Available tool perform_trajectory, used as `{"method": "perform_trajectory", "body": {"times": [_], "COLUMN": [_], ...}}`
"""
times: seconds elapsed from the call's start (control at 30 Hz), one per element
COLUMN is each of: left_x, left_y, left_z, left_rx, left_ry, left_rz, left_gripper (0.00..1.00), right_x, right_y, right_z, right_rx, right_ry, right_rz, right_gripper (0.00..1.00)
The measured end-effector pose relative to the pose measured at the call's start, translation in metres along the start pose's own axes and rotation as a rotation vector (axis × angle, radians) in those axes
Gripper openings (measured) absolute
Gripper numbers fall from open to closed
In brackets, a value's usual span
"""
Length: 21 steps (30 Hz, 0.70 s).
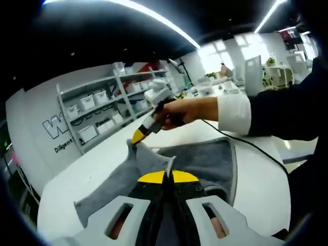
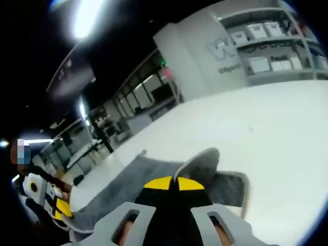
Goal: Open the folded towel by lifting each exposed corner and separating the folded layers until the towel lies flat within the target outline without major curled edges
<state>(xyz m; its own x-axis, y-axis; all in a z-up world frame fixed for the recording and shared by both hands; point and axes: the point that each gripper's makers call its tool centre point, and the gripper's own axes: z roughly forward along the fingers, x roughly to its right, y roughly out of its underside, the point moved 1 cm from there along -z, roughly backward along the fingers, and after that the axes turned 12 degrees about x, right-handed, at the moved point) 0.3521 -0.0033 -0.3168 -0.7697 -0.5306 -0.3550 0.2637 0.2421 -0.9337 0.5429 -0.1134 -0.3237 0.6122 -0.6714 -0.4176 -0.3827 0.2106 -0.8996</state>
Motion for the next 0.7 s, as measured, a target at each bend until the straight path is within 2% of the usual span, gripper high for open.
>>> {"method": "perform_trajectory", "body": {"times": [0.27, 0.43, 0.53, 0.7], "left_x": [-0.009, -0.015, -0.013, -0.011], "left_y": [0.006, 0.004, 0.003, 0.005], "left_z": [-0.014, -0.023, -0.026, -0.030], "left_rx": [-0.001, 0.034, 0.068, 0.080], "left_ry": [-0.027, -0.047, -0.045, -0.052], "left_rz": [-0.033, -0.063, -0.083, -0.072], "left_gripper": [0.02, 0.02, 0.02, 0.02], "right_x": [-0.019, -0.029, -0.038, -0.054], "right_y": [-0.009, -0.018, -0.018, -0.017], "right_z": [0.012, 0.020, 0.025, 0.037], "right_rx": [-0.023, -0.029, -0.019, -0.005], "right_ry": [-0.017, -0.033, -0.044, -0.068], "right_rz": [-0.028, -0.046, -0.032, -0.027], "right_gripper": [0.00, 0.00, 0.00, 0.00]}}
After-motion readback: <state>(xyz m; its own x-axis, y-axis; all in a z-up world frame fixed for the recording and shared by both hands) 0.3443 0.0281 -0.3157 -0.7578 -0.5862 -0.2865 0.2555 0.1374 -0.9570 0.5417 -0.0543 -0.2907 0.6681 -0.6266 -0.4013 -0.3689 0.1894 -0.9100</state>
